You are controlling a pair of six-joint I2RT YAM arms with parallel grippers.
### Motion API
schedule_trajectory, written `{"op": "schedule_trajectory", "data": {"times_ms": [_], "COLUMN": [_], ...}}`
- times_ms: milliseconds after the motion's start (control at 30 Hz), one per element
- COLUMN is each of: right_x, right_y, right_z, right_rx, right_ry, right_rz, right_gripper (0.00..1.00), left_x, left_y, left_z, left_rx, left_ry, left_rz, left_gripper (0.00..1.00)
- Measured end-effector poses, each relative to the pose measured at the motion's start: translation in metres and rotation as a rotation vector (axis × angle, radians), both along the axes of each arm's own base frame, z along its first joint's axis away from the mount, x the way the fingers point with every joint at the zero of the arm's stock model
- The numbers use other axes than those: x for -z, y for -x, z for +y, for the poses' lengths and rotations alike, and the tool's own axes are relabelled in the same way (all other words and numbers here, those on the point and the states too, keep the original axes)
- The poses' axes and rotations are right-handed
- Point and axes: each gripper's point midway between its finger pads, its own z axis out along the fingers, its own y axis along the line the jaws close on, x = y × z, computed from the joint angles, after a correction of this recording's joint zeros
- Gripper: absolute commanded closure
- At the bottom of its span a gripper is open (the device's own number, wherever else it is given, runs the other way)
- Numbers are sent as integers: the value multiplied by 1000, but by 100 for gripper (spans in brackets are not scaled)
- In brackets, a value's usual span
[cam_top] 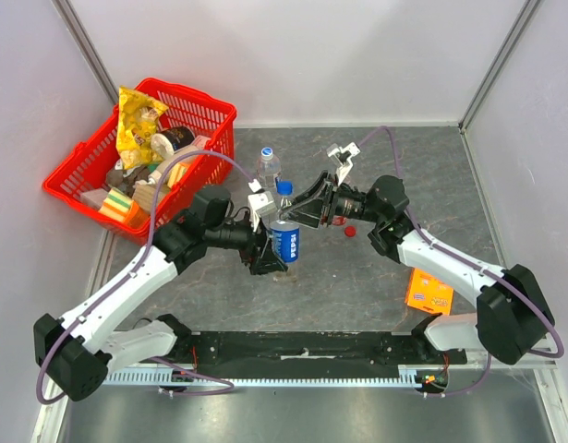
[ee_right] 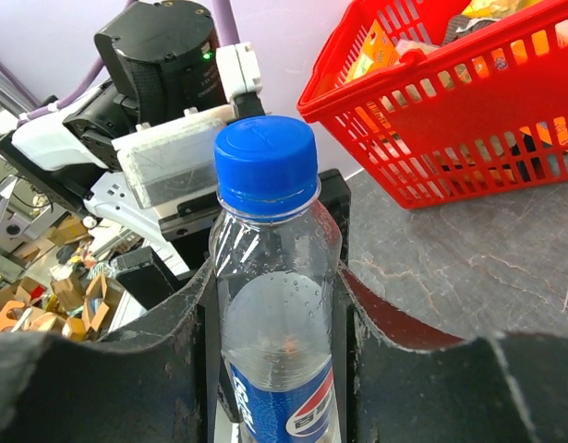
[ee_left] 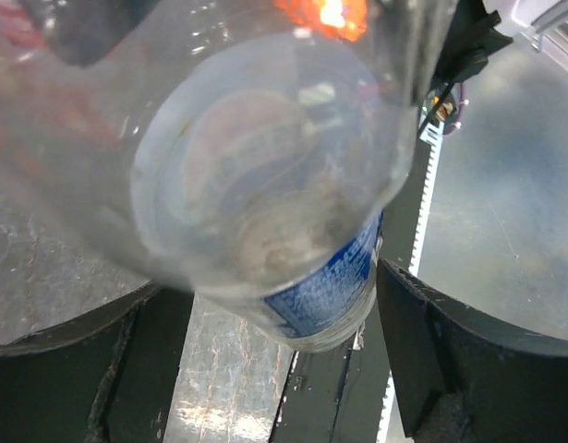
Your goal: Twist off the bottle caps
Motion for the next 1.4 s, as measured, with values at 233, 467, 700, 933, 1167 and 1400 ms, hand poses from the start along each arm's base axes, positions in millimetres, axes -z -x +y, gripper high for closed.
{"op": "schedule_trajectory", "data": {"times_ms": [233,467,700,933,1167,1400], "right_x": [-7,-33,-57,-67,-72,-71], "right_y": [0,3,9,14,19,20], "right_z": [-8,-26,-44,-45,-45,-45], "right_rx": [63,184,271,249,233,229], "right_ry": [19,-1,-77,-121,-152,-155], "right_rz": [-35,-82,-104,-102,-111,-107], "right_gripper": [66,65,62,62,61,60], "left_x": [-24,-73,-91,-93,-101,-93], "left_y": [-20,-27,-23,-15,-8,-6], "left_z": [12,10,-9,-30,-42,-46], "left_rx": [-168,-263,-187,-41,31,43], "left_ry": [25,199,310,374,438,449], "left_rz": [-113,-188,-150,-82,-74,-48], "left_gripper": [7,0,0,2,11,23]}}
